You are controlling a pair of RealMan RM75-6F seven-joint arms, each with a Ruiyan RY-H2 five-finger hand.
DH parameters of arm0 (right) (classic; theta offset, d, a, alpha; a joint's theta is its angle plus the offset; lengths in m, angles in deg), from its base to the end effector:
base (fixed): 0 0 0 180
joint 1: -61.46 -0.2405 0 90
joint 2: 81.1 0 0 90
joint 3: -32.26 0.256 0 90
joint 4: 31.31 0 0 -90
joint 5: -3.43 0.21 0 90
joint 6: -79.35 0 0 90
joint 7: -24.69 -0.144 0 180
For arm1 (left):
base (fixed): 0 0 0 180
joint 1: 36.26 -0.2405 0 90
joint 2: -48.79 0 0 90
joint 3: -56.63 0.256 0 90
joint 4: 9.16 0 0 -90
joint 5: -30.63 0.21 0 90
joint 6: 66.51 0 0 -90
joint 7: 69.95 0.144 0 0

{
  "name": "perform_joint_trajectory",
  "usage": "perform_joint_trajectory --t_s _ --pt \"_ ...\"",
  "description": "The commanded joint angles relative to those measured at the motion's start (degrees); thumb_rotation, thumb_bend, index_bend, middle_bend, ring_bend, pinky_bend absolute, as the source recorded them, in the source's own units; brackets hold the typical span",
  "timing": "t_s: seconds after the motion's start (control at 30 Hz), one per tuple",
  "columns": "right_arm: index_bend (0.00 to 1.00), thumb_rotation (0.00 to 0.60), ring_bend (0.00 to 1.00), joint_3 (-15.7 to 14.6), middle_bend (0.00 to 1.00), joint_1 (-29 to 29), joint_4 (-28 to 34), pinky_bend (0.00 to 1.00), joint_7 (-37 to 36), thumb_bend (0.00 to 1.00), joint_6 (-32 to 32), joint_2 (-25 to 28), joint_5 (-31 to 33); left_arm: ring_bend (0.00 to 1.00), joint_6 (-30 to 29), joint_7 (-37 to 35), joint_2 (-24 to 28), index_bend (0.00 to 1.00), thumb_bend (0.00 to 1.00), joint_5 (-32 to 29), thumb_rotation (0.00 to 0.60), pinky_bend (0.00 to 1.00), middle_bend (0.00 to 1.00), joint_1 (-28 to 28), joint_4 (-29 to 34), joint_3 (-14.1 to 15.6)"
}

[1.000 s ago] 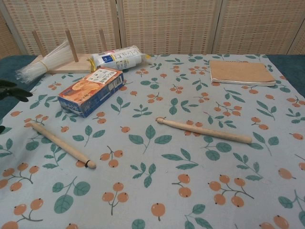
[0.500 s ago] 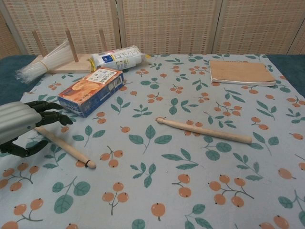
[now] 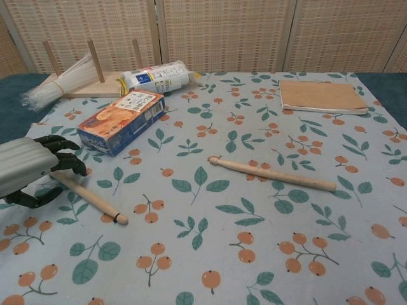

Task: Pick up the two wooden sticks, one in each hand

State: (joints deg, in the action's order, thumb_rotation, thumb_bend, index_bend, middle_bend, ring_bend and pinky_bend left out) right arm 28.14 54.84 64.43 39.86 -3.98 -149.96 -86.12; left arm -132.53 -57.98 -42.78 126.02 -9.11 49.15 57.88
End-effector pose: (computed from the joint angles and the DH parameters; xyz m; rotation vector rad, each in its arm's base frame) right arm -0.2870 -0.1606 0.1055 1.6009 -0.8555 0.7827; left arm -0.2806 0.2853 -0.0078 -2.0180 -0.4642 -0.7050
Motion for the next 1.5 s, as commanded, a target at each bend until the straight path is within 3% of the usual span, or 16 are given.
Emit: perform_joint_trajectory --t_s 0.03,0.8,1.1,1.4,1.5 --pt "0.0 0.6 0.0 0.07 0.02 0.07 0.09 0.0 -0.05 0.3 0.4 0.11 0.03 0.15 -0.54 0.16 -0.59 0.37 0.51 -0.52 0.6 0.13 0.37 -0.15 -1.16 -0.09" --pt "0.0 0.6 0.0 0.7 0.02 0.88 0.85 0.0 -1.01 0.3 1.27 0.6 -1.04 0.17 -0.07 5.19 0.17 0.33 0.5 -3.35 0.6 0.15 0.39 -1.13 0.15 0.95" --pt "0.0 0.6 0.0 1.01 0.02 1.03 0.9 0.0 -1.13 0.3 1.65 0.67 -1.06 0.22 -0.65 8.62 -1.14 0.5 0.5 -3.6 0.6 0.16 0.51 -1.23 -1.62 0.94" --pt "0.0 0.6 0.0 1.09 0.02 1.15 0.93 0.0 -0.9 0.3 2.11 0.57 -1.21 0.27 -2.68 7.23 -1.75 0.59 0.5 -2.72 0.6 0.16 0.59 -1.63 -2.57 1.46" --pt "0.0 0.6 0.0 1.1 0.02 1.17 0.94 0.0 -0.73 0.3 2.2 0.53 -1.29 0.31 -4.11 5.13 -2.15 0.67 0.5 -1.76 0.6 0.17 0.67 -1.71 -3.42 1.79"
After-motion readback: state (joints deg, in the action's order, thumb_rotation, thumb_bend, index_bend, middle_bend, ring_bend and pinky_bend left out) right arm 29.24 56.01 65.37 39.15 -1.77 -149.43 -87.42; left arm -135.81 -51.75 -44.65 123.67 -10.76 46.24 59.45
